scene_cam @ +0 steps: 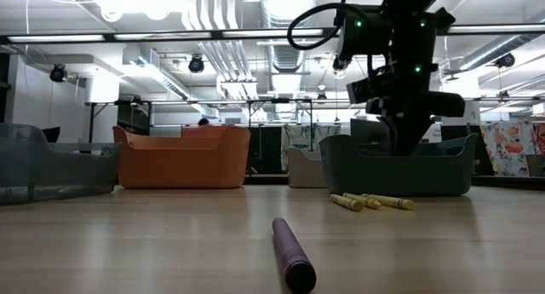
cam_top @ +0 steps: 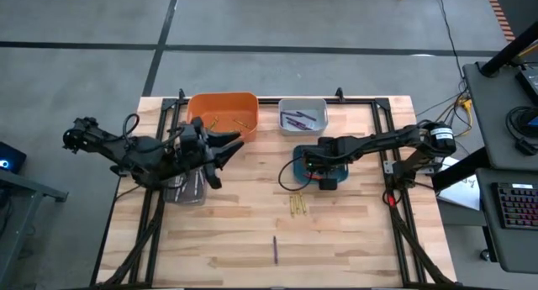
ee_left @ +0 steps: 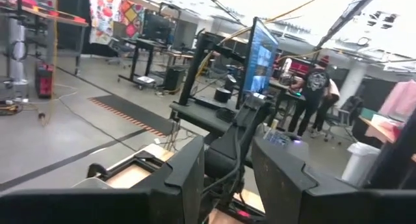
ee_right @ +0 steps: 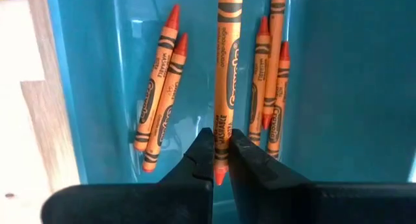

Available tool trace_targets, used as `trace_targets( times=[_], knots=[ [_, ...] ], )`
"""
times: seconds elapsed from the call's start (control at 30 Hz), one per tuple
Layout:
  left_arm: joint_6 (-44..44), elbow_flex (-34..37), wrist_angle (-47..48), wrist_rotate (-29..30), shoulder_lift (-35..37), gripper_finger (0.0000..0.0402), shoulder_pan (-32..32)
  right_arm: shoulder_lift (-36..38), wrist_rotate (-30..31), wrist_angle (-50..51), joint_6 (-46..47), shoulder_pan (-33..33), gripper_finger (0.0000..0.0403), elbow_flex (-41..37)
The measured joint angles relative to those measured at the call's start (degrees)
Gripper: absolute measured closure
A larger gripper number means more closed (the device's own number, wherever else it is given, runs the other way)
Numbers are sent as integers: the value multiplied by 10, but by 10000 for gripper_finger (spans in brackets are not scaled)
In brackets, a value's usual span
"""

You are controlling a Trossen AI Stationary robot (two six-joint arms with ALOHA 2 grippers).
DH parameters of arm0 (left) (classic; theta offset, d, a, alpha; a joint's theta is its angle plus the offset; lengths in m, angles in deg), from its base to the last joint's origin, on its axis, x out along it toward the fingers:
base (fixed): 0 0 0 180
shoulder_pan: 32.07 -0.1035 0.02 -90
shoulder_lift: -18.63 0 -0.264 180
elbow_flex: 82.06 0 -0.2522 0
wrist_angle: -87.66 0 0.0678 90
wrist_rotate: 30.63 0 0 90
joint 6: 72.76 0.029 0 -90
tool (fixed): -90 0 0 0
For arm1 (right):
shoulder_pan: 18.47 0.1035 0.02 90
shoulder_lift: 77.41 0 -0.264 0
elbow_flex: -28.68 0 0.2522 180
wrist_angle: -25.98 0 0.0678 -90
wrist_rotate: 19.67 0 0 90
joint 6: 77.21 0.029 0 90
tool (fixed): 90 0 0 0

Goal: Sort crayons
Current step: Put the orange crayon into the blue bin, then put the violet crayon into the gray bin

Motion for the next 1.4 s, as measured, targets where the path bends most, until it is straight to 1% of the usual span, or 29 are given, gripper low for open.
trace_targets(
  times=[0.1,0.2,0.27,0.37,0.5,0.67,0.77,0.9,1.0,1.1,1.17,1.27,1.4],
  knots=[
    [1,0,4,16,-1,290,0,0,-1,-6,0,-2,379,0],
    [0,2,15,35,-5,290,0,0,-1,-9,10,-3,350,8],
    [-3,2,18,35,-8,290,0,0,-2,-7,16,-5,329,15],
    [-13,2,26,37,-15,290,0,0,-1,-2,29,-7,311,30],
    [-34,2,31,36,-27,290,0,0,-1,18,35,-7,305,65],
    [-99,2,56,35,-45,290,0,2,-4,77,89,-6,310,138],
    [-160,2,85,32,-57,290,1,7,-33,115,137,-4,315,188],
    [-239,2,121,-15,-79,290,1,25,-96,132,197,8,321,235],
    [-295,2,132,-52,-102,290,2,58,-101,126,227,37,325,247],
    [-351,2,132,-96,-129,290,5,100,-67,124,260,78,325,247],
    [-405,2,131,-125,-147,291,8,129,-45,122,279,108,325,240],
    [-513,2,131,-165,-177,294,17,168,-9,106,306,152,326,230],
    [-674,2,124,-231,-230,303,44,201,31,101,311,198,323,220]
  ],
)
